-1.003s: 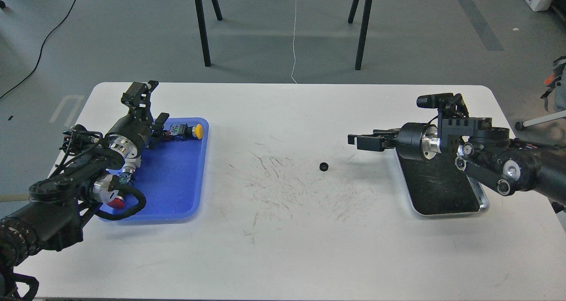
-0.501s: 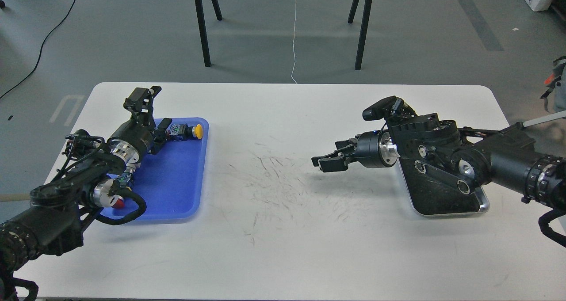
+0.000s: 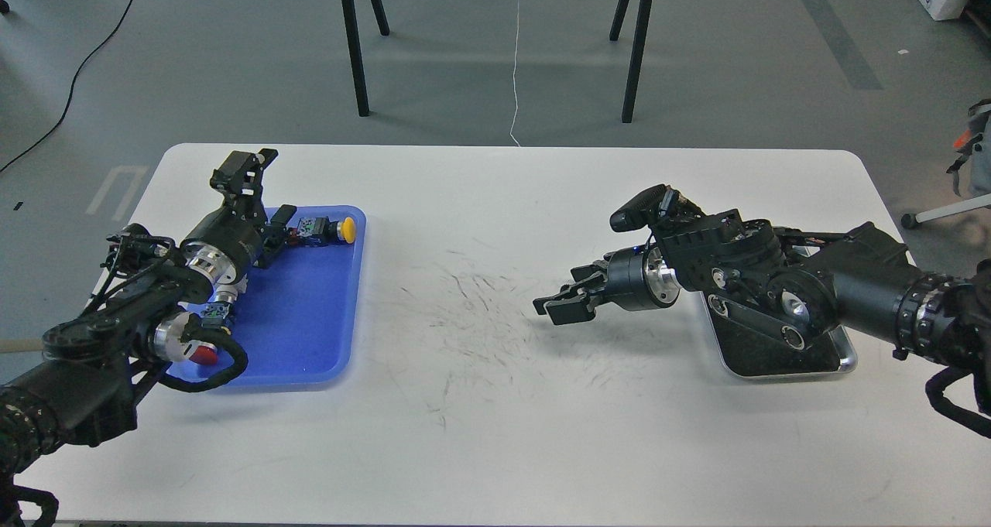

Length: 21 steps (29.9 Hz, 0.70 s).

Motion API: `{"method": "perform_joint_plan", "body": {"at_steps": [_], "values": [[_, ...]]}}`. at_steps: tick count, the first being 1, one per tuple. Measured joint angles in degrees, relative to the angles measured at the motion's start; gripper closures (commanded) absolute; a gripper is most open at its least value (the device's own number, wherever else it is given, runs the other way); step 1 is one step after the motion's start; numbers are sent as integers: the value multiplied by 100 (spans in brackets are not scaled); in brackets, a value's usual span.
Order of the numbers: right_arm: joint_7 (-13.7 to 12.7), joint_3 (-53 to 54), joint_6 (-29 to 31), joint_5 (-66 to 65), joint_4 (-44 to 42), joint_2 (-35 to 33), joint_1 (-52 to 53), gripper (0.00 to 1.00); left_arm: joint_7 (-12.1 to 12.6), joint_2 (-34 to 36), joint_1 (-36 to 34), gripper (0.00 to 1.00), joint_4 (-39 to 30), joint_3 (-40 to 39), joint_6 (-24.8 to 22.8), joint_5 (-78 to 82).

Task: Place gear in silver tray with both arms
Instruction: 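Lower the right gripper over the black gear on the table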

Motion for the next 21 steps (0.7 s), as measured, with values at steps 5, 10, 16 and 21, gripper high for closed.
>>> {"method": "perform_joint_plan", "body": {"at_steps": [5,10,16,21], "values": [[0,-50,-2,0,-104,44,-3,18,0,6,-21,0,6,8,0,4],[0,-320,-2,0,-227,86,-3,20,0,6,-26,0,9,13,0,4],[0,-406,0,0,-364,118,-3,25,0,6,-26,0,9,13,0,4],[0,-415,0,0,-488,168,-2,28,0,14,-27,0,9,13,1,6]]}}
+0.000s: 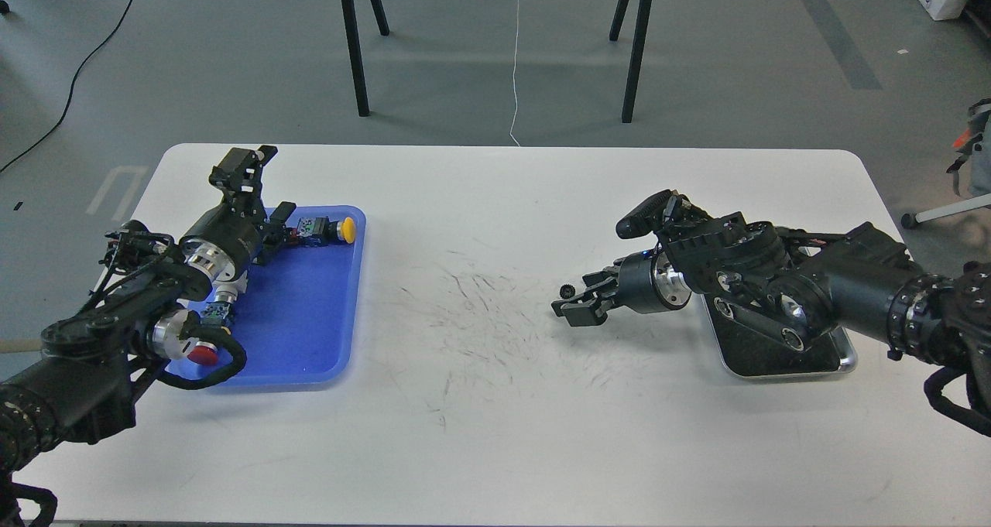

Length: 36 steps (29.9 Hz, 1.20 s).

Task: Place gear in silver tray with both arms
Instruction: 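Lower the right gripper over the black gear on the table, then close the right gripper around the black gear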

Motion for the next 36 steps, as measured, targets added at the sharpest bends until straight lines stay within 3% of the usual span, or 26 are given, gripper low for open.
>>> {"method": "perform_joint_plan", "body": {"at_steps": [17,26,32,36], "values": [[0,-2,29,15,-245,210,-36,52,0,1,-26,0,32,4,0,0],[0,9,-16,56,-426,318,-61,49,0,1,-18,0,44,9,0,0],[0,50,-27,99,-412,342,-108,51,0,2,-18,0,44,8,0,0],[0,54,-27,101,-418,351,-119,58,0,52,-12,0,44,7,0,0]]}}
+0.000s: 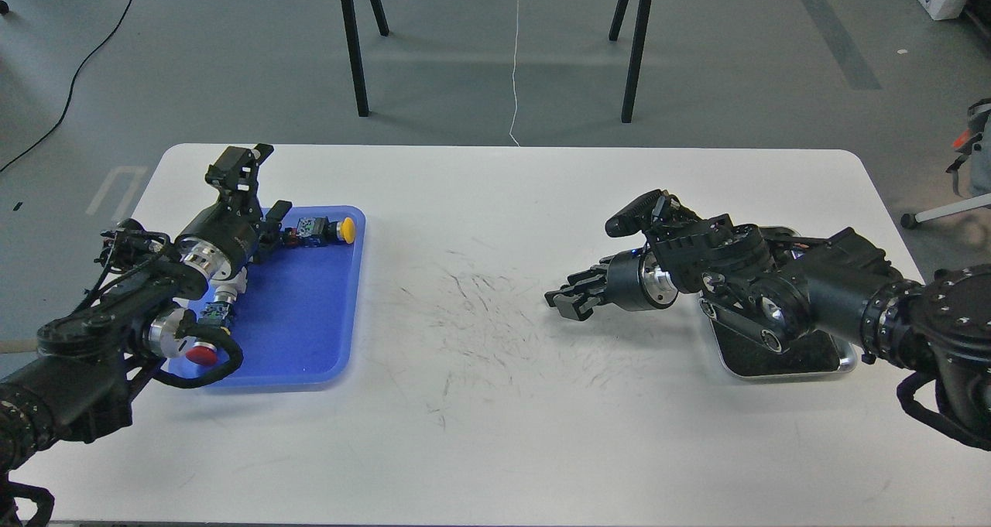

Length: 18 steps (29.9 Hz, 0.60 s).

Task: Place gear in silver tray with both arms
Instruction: 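Close the right gripper around the black gear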

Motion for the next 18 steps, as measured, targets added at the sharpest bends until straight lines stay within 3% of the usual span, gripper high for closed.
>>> {"method": "perform_joint_plan", "body": {"at_steps": [11,18], "values": [[0,-89,13,-62,-26,48,112,81,0,27,4,0,0,-7,0,0],[1,-238,10,-71,-27,54,210,81,0,20,3,0,-2,-10,0,-1]]}}
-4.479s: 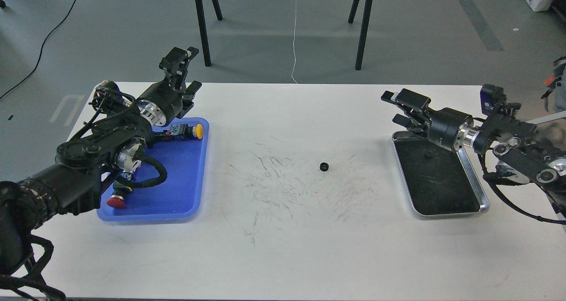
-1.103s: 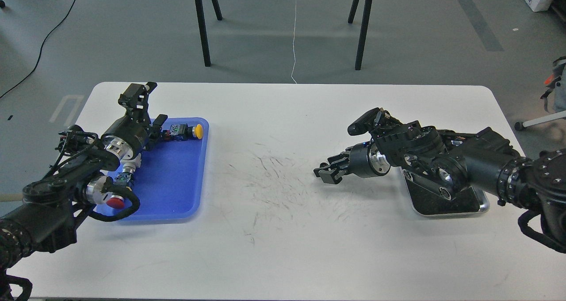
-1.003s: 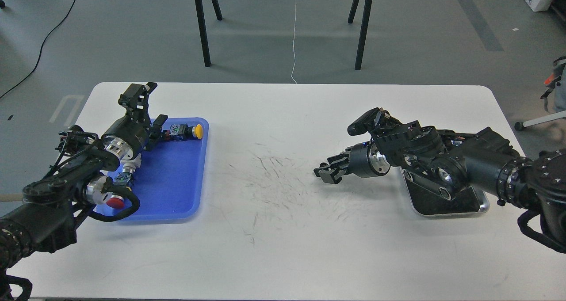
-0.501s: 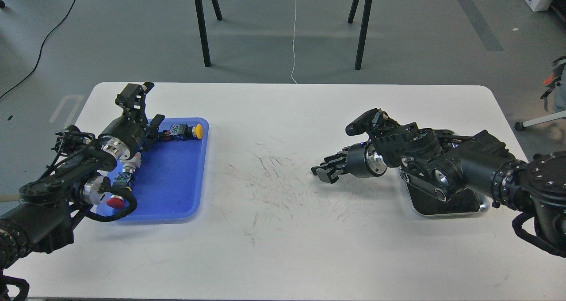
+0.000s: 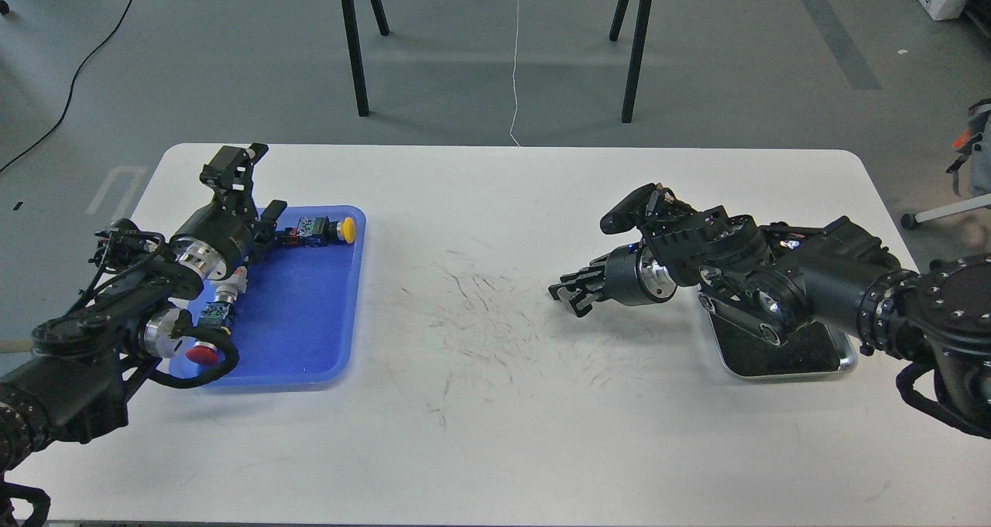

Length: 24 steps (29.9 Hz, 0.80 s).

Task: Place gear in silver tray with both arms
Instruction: 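Close the right gripper around the black gear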

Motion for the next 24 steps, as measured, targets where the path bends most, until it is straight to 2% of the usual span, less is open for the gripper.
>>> {"method": "perform_joint_plan", "body": {"at_steps": [24], "values": [[0,-6,0,15,-14,-32,284,81,0,135,-495,0,-68,-210,-343,-80]]}}
